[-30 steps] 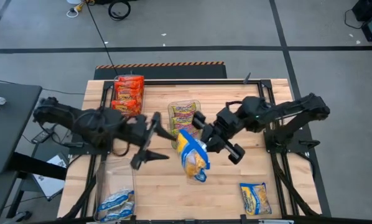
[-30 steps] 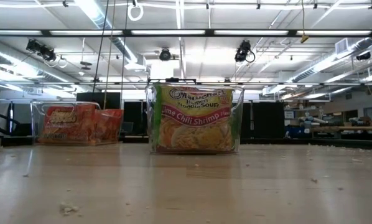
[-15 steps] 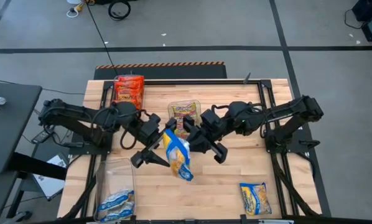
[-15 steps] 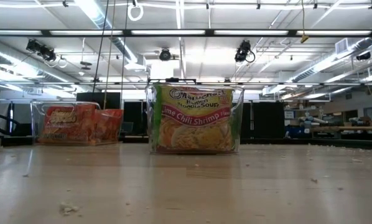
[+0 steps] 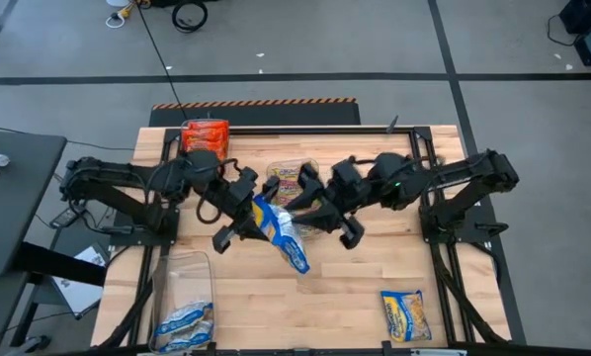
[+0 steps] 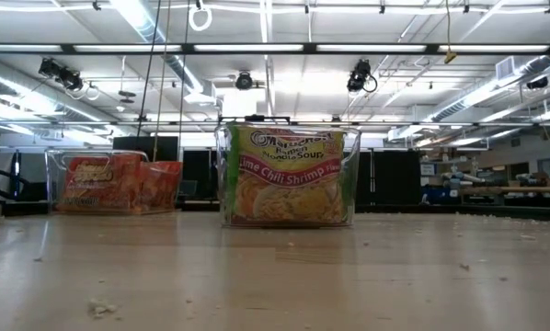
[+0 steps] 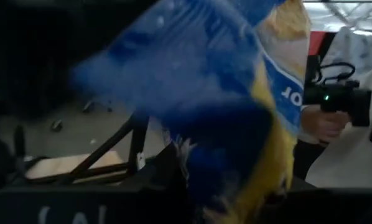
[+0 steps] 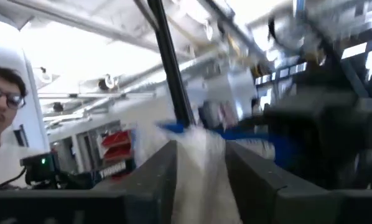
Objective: Sort Maruchan noodles
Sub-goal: Put the top blue noodle pack into the bottom transparent bin, then put the blue noodle pack into the bottom transparent bin
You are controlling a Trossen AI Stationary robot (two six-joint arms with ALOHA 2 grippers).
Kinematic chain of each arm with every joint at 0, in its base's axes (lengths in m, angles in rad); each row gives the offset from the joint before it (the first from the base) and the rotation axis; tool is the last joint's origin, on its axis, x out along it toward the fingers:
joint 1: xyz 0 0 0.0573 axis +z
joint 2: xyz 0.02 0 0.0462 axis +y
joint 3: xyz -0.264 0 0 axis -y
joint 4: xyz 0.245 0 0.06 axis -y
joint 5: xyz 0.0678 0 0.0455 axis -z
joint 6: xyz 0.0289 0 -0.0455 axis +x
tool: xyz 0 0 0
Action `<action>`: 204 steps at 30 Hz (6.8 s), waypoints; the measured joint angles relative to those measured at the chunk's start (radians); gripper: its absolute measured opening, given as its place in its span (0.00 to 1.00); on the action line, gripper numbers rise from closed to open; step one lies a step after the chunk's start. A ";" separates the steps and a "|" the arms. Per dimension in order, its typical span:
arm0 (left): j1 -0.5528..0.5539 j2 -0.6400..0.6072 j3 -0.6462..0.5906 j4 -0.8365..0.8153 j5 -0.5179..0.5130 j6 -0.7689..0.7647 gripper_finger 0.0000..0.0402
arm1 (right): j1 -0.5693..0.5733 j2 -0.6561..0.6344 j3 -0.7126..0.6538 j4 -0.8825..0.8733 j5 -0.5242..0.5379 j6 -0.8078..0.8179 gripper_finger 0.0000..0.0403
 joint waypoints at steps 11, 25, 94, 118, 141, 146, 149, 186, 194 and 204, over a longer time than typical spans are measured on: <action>-0.002 -0.069 0.276 -0.894 -0.241 0.125 0.26 | 0.036 -0.186 0.002 -0.190 0.109 -0.190 0.57; -0.462 -0.120 0.143 -1.679 -0.441 -0.613 0.26 | 0.128 -0.195 -0.001 -0.588 0.519 -0.197 0.57; -0.843 0.178 -0.173 -1.089 -0.173 -0.897 0.50 | 0.308 -0.147 0.003 -1.083 0.575 0.221 0.57; -0.763 0.025 -0.255 -1.288 -0.498 -1.157 0.50 | 0.717 0.234 0.001 -1.754 0.183 0.527 0.56; -0.768 0.022 -0.356 -0.990 -0.376 -1.154 0.50 | 0.571 0.446 0.001 -1.470 0.318 0.225 0.52; -0.765 0.022 -0.341 -0.992 -0.381 -1.199 0.50 | 0.463 0.358 0.001 -1.367 0.394 0.135 0.52; -0.765 0.020 -0.295 -1.001 -0.385 -1.211 0.50 | 0.444 0.284 0.001 -1.377 0.447 0.109 0.52; -0.476 0.362 -0.213 -0.267 -0.708 -1.257 0.50 | 0.355 0.238 -0.320 -0.829 0.516 0.105 0.52; -0.411 0.545 -0.212 0.084 -0.807 -1.367 0.50 | 0.420 0.238 -0.202 -1.283 0.474 0.213 0.52; -0.400 0.740 -0.178 0.257 -0.867 -1.415 0.50 | 0.598 0.115 -0.143 -1.714 0.494 0.625 0.52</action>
